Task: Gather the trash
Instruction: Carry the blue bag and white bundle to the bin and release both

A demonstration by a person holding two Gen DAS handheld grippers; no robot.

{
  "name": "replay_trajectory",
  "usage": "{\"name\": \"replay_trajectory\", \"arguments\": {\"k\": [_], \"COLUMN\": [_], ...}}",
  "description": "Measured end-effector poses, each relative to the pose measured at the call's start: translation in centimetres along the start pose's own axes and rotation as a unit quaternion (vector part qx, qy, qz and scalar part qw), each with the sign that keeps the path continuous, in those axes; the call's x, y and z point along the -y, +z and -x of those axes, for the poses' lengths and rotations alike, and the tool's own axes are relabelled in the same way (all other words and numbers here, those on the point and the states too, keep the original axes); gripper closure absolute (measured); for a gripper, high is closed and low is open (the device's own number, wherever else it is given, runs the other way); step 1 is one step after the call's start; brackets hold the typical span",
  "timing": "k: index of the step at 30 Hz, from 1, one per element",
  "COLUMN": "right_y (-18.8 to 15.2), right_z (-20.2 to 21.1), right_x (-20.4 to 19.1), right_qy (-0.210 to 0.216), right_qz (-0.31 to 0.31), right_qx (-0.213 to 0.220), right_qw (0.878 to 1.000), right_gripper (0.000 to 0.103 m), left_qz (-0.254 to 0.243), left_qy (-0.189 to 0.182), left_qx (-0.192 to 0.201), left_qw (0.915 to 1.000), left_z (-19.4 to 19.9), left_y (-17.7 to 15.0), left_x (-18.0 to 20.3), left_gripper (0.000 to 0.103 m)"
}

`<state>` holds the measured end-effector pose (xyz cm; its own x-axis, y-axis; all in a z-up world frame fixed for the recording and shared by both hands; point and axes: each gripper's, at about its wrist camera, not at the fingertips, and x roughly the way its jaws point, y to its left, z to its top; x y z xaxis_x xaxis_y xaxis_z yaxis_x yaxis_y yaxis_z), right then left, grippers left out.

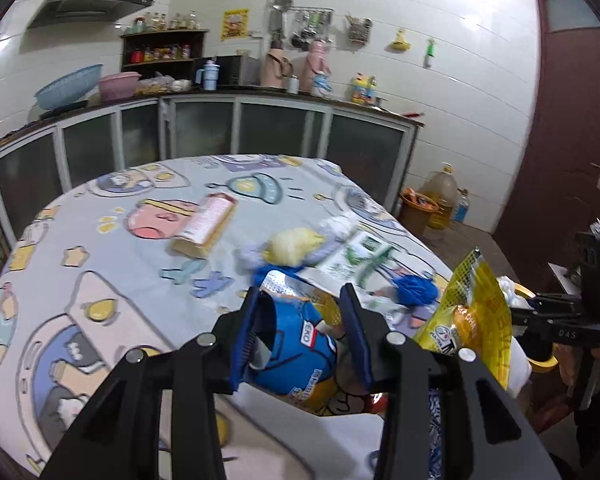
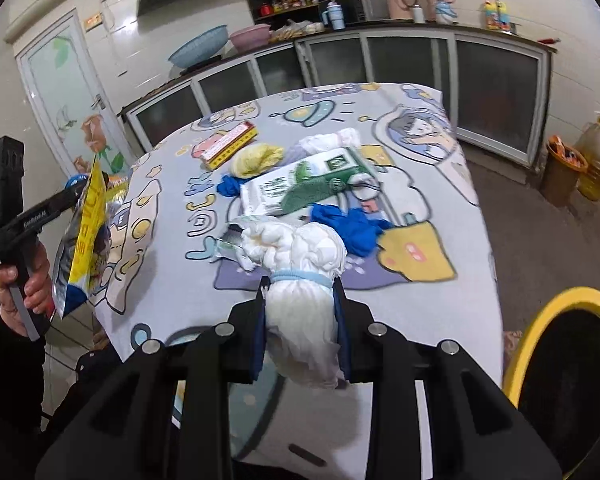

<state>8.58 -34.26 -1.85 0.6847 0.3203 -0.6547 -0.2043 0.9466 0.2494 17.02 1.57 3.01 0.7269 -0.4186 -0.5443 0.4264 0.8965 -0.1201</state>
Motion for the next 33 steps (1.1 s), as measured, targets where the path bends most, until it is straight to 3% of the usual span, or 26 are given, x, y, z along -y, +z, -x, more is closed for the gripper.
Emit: {"name": "replay_trajectory", "arguments": {"k": [15,26,33], "right_y": [-3.1,-6.1,-8.2], "right_z": [8.4,13.3,14.6], "right_x": [10.0,18.2,22.0], "right_qy": [-0.091,-0.170,-0.190], "right_qz": [-0.094,-0.175,-0.216], "right_qx": [0.062,0.103,0.100], "right_qw": [0.989,0.964,0.952], "right_gripper": [0.075,0.075,0.075], "left_qz": [-0.078,-0.104,-0.124], "left_qy": [-0.117,-0.213,-0.258], "left_qx": [-0.020,-0.046,-0.056], "left_qw": [0.9899,0.9706,0.9565], "left_z": [-6.1,-13.4,-16.5], "left_y": [1.8,3.2,4.2], "left_x": [14.0,24.8,31.6], "left_gripper": [0.065,0.073,0.074]}}
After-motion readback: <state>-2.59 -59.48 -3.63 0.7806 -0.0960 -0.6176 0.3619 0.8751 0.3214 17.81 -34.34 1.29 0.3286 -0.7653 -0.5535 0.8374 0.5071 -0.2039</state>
